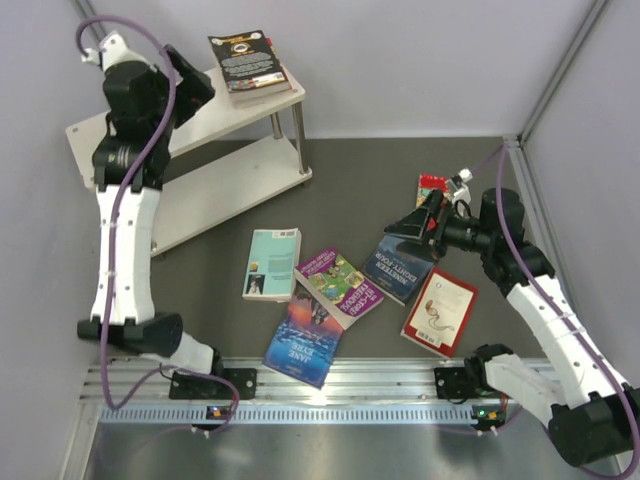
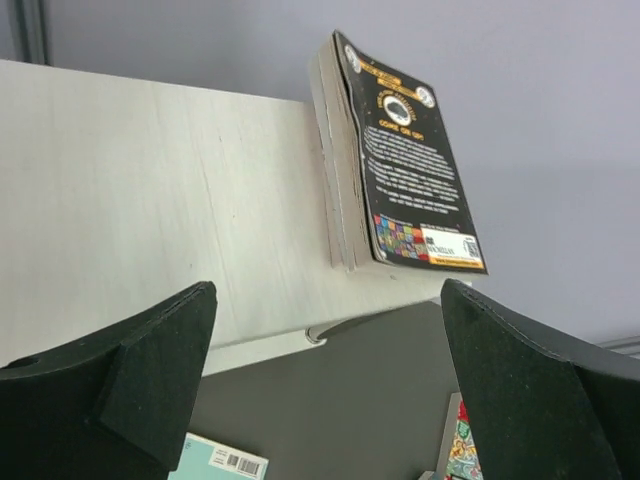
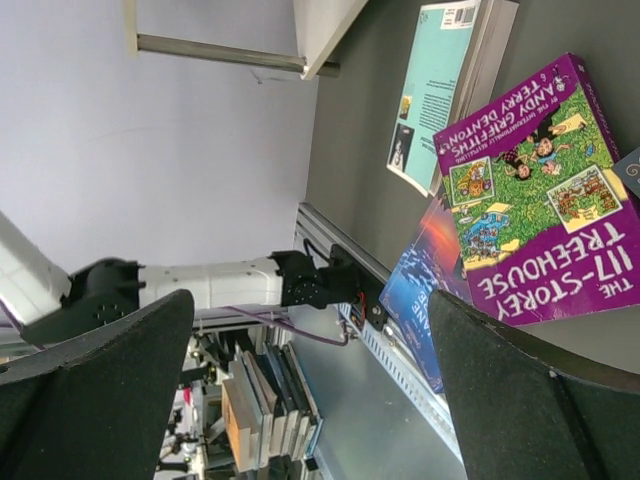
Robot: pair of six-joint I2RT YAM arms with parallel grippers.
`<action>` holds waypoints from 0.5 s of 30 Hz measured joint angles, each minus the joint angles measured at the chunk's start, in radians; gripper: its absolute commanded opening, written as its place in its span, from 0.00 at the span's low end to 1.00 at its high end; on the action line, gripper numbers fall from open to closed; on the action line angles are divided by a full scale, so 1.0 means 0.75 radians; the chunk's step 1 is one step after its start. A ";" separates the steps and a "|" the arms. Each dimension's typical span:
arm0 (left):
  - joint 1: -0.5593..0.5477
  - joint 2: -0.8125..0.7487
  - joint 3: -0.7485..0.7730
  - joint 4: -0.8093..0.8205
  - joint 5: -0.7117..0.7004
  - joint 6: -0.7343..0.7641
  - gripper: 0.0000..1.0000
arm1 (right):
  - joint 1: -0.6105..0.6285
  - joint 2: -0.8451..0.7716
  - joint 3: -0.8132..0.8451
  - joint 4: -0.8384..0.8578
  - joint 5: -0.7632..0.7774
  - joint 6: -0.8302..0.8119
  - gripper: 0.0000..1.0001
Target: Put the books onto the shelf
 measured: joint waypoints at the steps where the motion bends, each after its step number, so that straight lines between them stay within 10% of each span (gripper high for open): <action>1: 0.000 -0.053 -0.033 -0.008 -0.005 0.006 0.99 | 0.003 0.001 0.000 -0.003 0.001 -0.003 1.00; 10: -0.041 -0.626 -0.798 -0.004 0.102 -0.050 0.99 | 0.035 0.101 0.011 -0.069 0.040 -0.045 1.00; 15: -0.301 -0.724 -1.292 -0.015 0.141 -0.188 0.99 | 0.192 0.387 0.096 -0.343 0.222 -0.197 1.00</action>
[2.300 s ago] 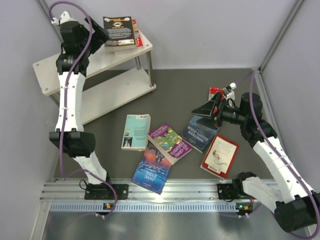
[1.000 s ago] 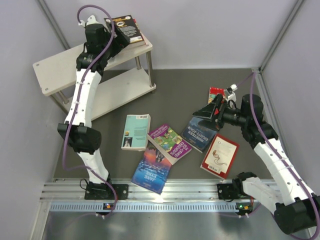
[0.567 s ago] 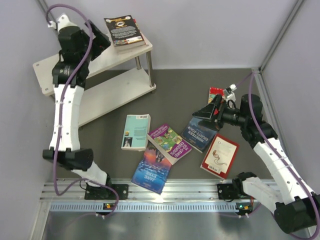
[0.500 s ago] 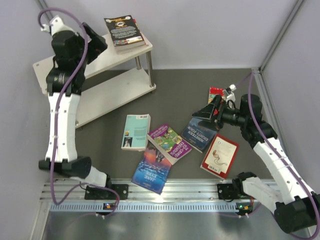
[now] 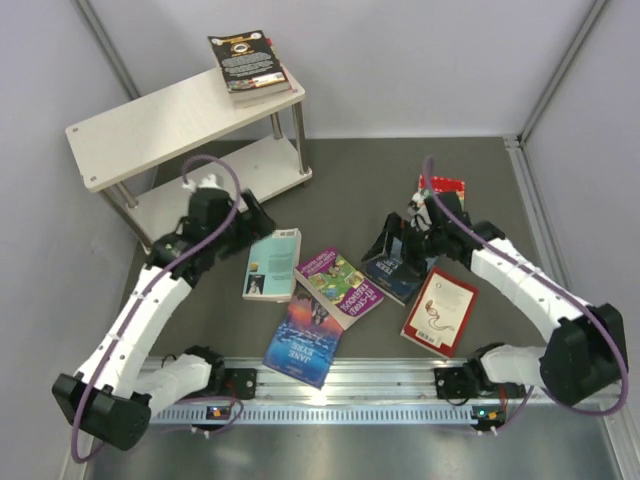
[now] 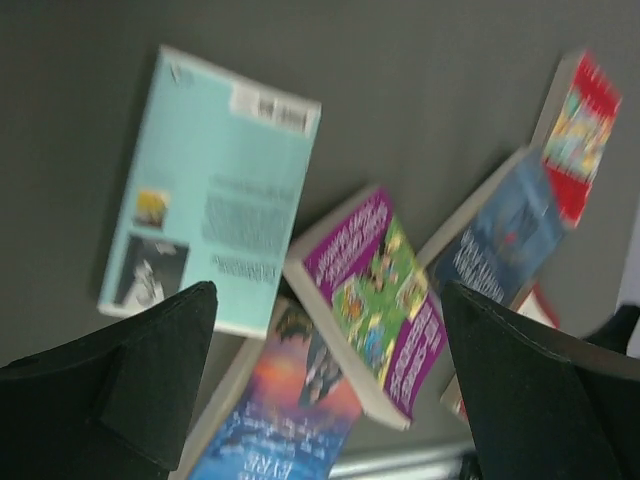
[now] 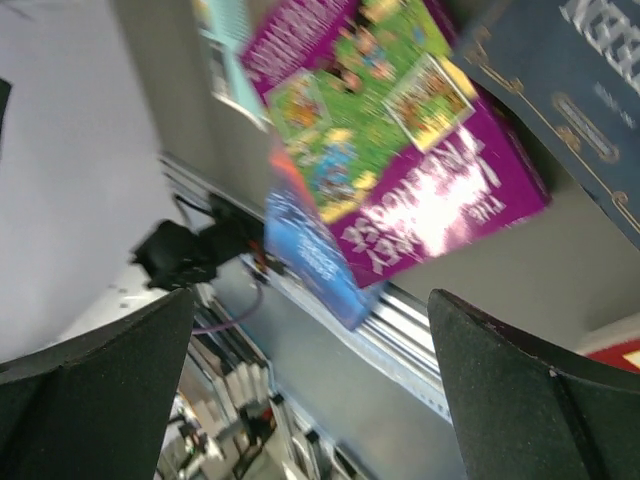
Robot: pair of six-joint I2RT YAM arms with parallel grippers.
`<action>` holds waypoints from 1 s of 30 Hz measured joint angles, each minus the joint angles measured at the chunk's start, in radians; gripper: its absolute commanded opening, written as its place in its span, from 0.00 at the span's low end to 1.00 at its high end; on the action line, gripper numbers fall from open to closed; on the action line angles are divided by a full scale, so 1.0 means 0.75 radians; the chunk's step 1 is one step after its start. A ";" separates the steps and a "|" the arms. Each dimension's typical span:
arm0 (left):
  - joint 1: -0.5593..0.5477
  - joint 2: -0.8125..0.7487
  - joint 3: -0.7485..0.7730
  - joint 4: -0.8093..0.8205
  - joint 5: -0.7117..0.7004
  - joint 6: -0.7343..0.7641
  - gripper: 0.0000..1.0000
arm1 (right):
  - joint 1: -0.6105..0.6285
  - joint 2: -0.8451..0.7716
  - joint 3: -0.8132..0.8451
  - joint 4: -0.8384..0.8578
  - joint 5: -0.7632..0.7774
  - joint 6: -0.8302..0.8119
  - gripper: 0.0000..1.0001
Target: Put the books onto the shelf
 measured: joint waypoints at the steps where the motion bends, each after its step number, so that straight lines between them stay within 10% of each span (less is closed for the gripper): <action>1: -0.074 0.000 -0.068 -0.004 -0.002 -0.034 0.99 | 0.031 0.035 -0.016 -0.018 0.024 -0.011 1.00; 11: -0.293 -0.078 -0.185 -0.014 -0.002 -0.173 0.99 | 0.104 0.053 -0.486 0.142 0.056 0.231 1.00; 25: -0.296 -0.170 -0.184 -0.154 -0.002 -0.174 0.99 | 0.398 0.321 -0.782 1.309 0.190 0.907 0.98; 30: -0.296 -0.277 -0.183 -0.243 -0.009 -0.181 0.99 | 0.464 0.459 -0.816 1.645 0.307 0.994 0.58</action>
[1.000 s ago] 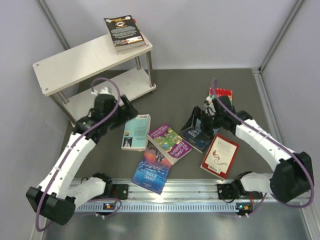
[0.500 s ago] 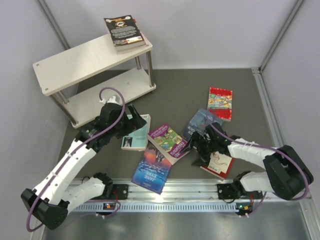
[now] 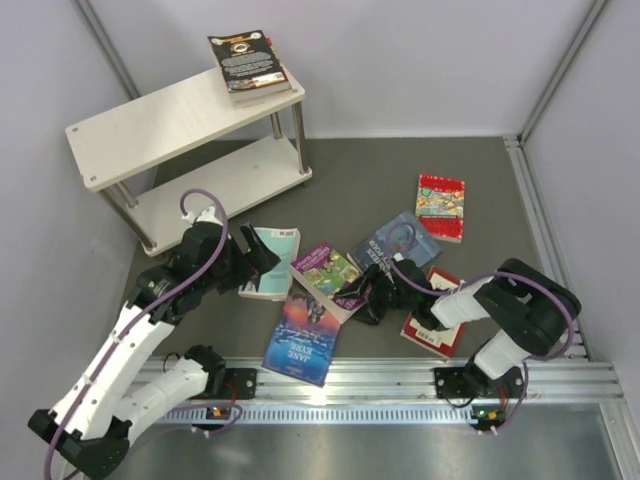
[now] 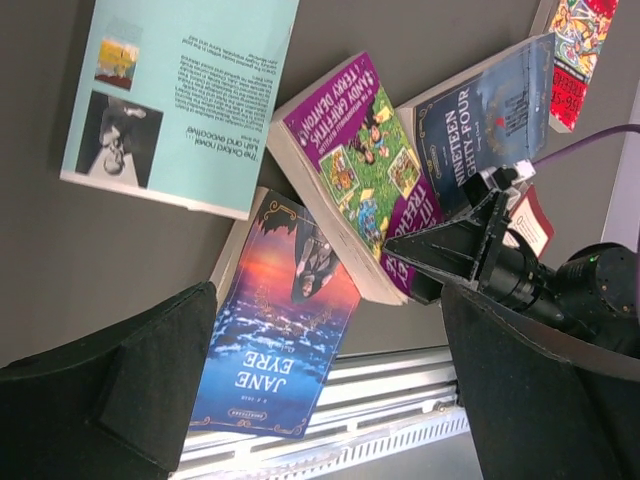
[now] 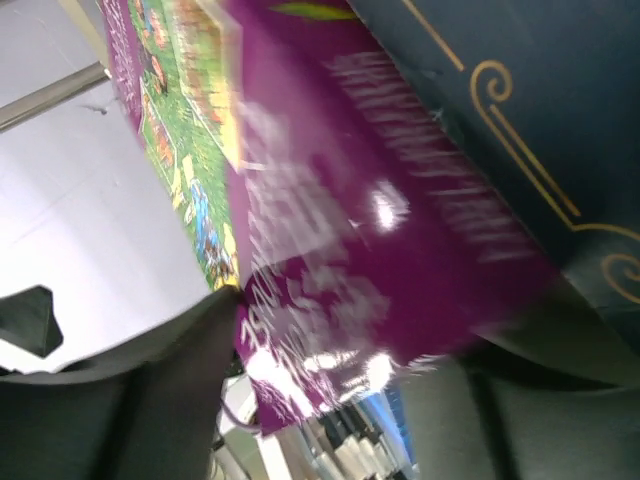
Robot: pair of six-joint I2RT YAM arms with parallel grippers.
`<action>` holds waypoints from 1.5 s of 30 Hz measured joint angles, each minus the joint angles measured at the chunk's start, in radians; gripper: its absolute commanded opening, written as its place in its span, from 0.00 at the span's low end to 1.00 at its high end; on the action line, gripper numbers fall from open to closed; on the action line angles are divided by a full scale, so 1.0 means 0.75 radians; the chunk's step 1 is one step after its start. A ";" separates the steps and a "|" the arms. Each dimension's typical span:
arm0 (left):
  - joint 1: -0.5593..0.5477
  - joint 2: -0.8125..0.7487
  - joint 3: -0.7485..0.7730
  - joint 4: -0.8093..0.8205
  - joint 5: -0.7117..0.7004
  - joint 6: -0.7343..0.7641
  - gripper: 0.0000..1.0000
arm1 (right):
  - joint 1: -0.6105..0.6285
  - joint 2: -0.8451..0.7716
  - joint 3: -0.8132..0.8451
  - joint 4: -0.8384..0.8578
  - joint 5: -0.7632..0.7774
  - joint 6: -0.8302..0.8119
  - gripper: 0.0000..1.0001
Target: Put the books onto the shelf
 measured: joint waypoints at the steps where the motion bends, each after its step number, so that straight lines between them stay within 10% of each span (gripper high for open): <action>1: 0.000 -0.022 0.000 -0.014 -0.005 -0.003 0.99 | 0.012 0.011 -0.012 0.036 0.031 -0.002 0.51; 8: 0.000 -0.150 0.001 -0.130 -0.038 -0.033 0.99 | 0.023 -0.109 -0.032 -0.060 0.128 0.008 0.00; 27: 0.001 0.030 -0.108 0.216 0.127 -0.155 0.99 | -0.014 -0.454 1.115 -1.602 0.347 -0.634 0.00; 45: 0.000 -0.111 0.087 0.288 0.023 -0.171 0.99 | -0.070 0.321 2.588 -1.320 0.181 -0.591 0.00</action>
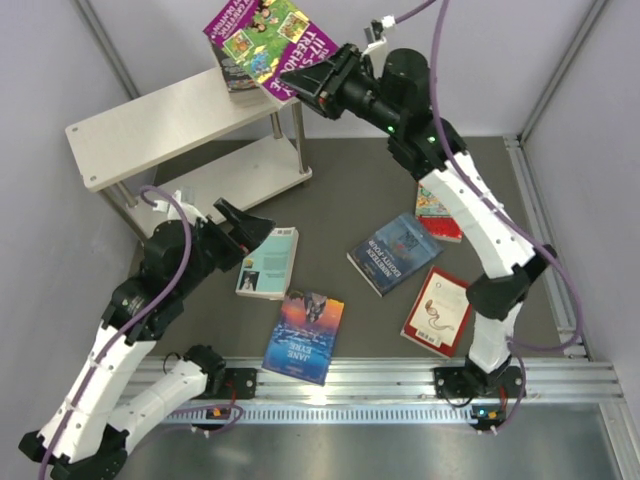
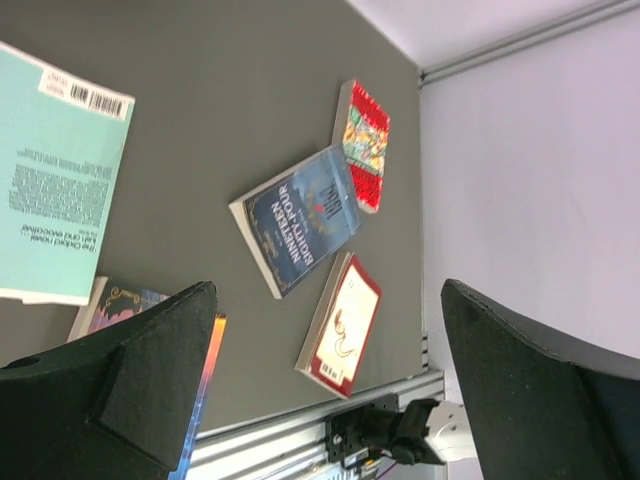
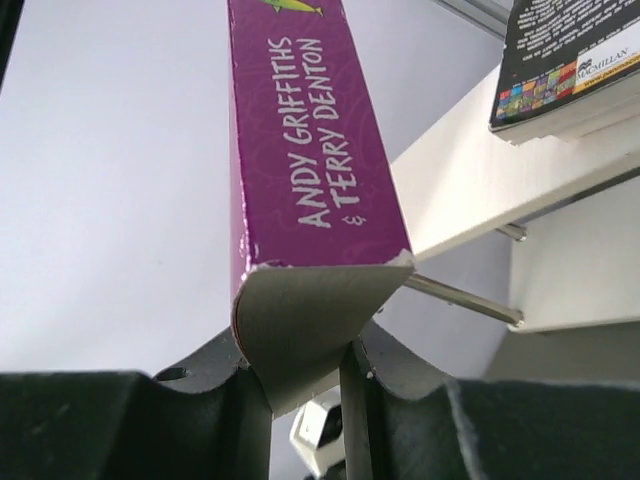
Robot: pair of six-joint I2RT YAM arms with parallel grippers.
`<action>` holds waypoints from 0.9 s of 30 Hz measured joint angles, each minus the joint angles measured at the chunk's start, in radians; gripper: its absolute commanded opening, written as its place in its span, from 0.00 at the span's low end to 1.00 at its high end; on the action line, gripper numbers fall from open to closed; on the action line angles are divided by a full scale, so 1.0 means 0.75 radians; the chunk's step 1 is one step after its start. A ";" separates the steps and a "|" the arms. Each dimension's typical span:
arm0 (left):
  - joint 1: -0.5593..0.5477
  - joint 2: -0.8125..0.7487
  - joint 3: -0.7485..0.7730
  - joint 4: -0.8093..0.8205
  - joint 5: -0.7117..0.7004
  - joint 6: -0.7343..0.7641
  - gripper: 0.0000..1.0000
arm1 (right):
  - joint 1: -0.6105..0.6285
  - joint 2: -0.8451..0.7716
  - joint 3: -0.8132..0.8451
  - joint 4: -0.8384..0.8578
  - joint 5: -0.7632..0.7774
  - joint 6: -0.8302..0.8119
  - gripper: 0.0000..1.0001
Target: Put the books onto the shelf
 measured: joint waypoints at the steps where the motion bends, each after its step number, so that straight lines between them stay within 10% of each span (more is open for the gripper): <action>1: 0.001 -0.007 0.012 -0.002 -0.018 0.004 0.99 | 0.000 0.052 0.024 0.043 0.004 0.037 0.00; 11: 0.001 0.093 0.120 0.005 0.014 0.028 0.99 | 0.013 0.522 0.294 0.309 0.274 0.381 0.00; 27: 0.001 0.055 0.169 -0.140 -0.014 0.143 0.99 | 0.086 0.645 0.371 0.487 0.663 0.552 0.00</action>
